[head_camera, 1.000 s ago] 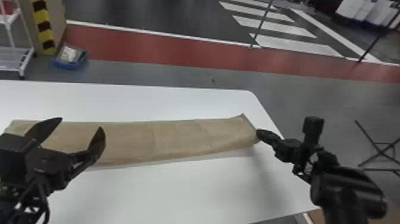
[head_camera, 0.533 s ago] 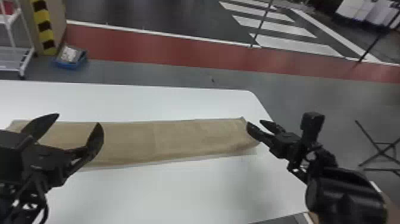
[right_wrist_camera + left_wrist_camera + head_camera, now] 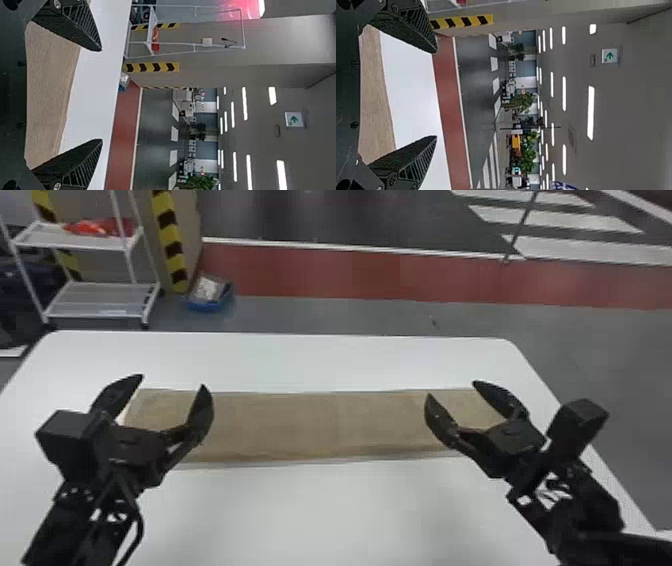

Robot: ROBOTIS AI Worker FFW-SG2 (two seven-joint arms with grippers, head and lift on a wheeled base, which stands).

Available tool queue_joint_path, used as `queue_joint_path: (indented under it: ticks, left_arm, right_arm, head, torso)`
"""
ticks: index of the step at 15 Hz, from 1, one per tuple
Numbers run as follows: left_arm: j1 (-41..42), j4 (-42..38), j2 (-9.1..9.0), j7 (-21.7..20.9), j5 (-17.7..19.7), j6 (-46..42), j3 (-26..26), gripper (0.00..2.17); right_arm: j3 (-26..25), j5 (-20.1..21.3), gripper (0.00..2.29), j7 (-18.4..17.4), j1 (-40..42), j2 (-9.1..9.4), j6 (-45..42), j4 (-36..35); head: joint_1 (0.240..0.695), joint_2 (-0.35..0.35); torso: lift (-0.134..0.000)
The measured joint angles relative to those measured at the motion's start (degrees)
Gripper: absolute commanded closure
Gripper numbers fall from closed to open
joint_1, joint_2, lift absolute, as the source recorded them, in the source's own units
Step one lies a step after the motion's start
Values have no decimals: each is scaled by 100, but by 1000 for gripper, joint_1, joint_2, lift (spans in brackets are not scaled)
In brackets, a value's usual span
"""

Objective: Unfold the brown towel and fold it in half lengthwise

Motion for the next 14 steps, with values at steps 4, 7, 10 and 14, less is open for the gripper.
queue_joint_path:
  ticks: [4, 7, 10, 14]
  left_arm:
    - [371, -25, 0, -65, 185, -497, 500, 130]
    - [561, -15, -26, -43, 260, -716, 597, 130]
    - [763, -203, -35, -51, 281, -784, 578, 130]
    - [975, -372, -40, -41, 249, -802, 497, 130]
  right_arm:
    - [396, -101, 70, -465, 573, 58, -698, -254]
    - [638, -175, 80, -918, 997, 74, -963, -466]
    - [789, -393, 83, -1058, 1370, 119, -1253, -590]
    - [885, -441, 87, -1369, 1735, 139, -1241, -873]
  head:
    - [695, 6]
    - [695, 25]
    - [695, 37]
    - [695, 23]
  torso:
    - [-125]
    - [-125]
    - [-125]
    - [-125]
